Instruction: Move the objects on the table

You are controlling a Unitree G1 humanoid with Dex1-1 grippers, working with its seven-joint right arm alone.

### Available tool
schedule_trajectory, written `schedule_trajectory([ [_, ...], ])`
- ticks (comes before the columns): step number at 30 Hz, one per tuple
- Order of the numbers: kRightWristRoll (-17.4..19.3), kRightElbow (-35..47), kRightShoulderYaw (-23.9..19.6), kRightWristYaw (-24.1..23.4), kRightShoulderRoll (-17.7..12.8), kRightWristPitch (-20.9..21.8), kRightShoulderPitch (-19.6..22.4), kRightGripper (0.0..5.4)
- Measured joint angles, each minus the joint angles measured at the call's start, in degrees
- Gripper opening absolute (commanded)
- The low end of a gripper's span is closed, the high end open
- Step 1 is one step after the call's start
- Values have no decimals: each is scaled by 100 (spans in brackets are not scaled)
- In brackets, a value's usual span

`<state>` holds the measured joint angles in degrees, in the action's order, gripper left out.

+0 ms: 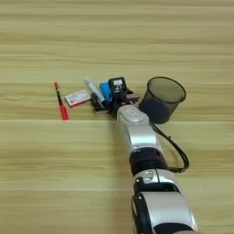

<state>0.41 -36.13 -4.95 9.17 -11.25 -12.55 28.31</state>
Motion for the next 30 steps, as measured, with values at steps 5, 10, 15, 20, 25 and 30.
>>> schedule_trajectory([
  [5,-67,-66,20,-16,-10,-58,77,539],
  [10,-121,-142,81,-9,-41,-78,153,539],
  [15,-140,-182,180,46,-78,-88,179,512],
  [20,-153,-133,325,261,-121,-142,175,455],
  [25,-147,61,514,610,-126,-351,147,400],
  [30,-19,356,561,965,-112,-710,51,342],
])
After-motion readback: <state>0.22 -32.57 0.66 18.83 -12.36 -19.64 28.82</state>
